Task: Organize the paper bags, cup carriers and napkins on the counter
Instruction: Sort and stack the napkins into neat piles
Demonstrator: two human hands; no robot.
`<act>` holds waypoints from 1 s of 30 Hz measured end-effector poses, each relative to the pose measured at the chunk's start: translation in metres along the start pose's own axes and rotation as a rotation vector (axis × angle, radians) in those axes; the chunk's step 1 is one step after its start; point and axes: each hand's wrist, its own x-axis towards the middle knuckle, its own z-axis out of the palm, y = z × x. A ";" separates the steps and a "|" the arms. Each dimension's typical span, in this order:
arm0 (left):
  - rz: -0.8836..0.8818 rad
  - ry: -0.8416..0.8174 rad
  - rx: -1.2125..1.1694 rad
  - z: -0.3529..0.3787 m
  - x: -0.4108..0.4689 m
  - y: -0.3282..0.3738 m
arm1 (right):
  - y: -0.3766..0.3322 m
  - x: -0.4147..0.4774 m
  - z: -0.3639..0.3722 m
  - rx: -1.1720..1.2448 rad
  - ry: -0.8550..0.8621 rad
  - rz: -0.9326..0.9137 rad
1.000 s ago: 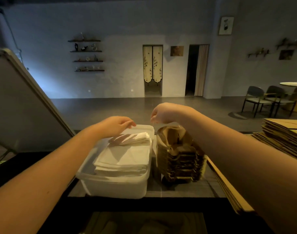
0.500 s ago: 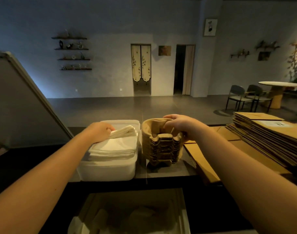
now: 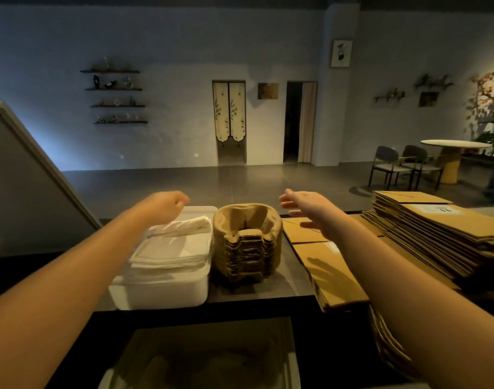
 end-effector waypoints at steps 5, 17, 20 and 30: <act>0.252 -0.003 -0.038 -0.018 -0.004 0.083 | 0.067 -0.008 -0.045 -0.586 0.153 0.001; 0.675 -0.421 0.258 0.061 -0.053 0.257 | 0.126 -0.017 -0.099 -0.779 -0.014 0.178; 0.658 -0.695 0.213 0.089 -0.061 0.263 | 0.143 -0.016 -0.102 -0.684 -0.010 0.261; 0.506 -0.608 0.314 0.094 -0.059 0.238 | 0.126 -0.012 -0.078 -0.657 -0.068 0.150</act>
